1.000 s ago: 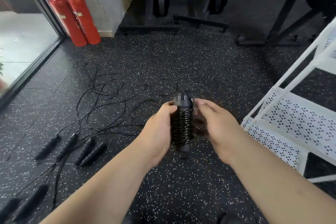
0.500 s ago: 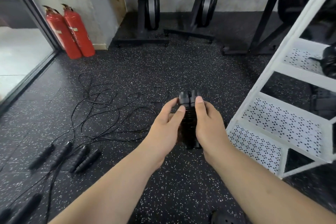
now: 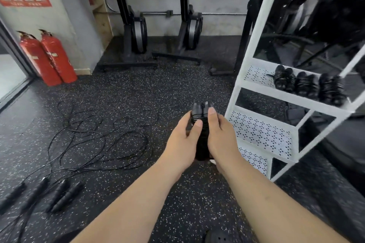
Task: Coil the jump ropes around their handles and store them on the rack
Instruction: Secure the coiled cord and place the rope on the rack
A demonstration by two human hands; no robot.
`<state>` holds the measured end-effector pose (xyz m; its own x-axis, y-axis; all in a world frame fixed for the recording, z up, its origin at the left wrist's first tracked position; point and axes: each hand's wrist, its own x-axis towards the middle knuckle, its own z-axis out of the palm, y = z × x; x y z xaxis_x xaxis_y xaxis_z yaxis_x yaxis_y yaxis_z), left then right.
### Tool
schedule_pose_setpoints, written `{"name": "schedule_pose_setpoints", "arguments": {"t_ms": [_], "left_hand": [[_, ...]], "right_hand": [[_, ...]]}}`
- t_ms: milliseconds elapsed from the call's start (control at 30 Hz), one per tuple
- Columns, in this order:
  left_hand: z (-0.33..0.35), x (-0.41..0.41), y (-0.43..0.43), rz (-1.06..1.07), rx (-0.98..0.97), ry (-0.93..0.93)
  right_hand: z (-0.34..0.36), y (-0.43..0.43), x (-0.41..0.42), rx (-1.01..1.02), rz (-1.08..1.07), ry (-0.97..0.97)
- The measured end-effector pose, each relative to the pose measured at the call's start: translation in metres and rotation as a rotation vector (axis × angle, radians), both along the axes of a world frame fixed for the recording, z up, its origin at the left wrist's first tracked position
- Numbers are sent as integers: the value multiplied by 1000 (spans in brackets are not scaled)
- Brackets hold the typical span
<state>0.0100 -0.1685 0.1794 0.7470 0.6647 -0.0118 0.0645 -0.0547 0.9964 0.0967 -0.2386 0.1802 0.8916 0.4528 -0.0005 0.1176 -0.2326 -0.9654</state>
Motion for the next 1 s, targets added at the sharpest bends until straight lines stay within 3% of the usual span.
{"name": "schedule_pose_setpoints", "arguments": {"t_ms": [267,700,1000], "left_hand": [[12,29,-57,-99,6,-3],[53,143,-77,-105,9,-24],[100,255,-56,-55,281,154]], "right_hand": [[37,-51,37,200,-180,269],[53,-99,111,419,-138,110],[42,-99,152,533,-280,66]]}}
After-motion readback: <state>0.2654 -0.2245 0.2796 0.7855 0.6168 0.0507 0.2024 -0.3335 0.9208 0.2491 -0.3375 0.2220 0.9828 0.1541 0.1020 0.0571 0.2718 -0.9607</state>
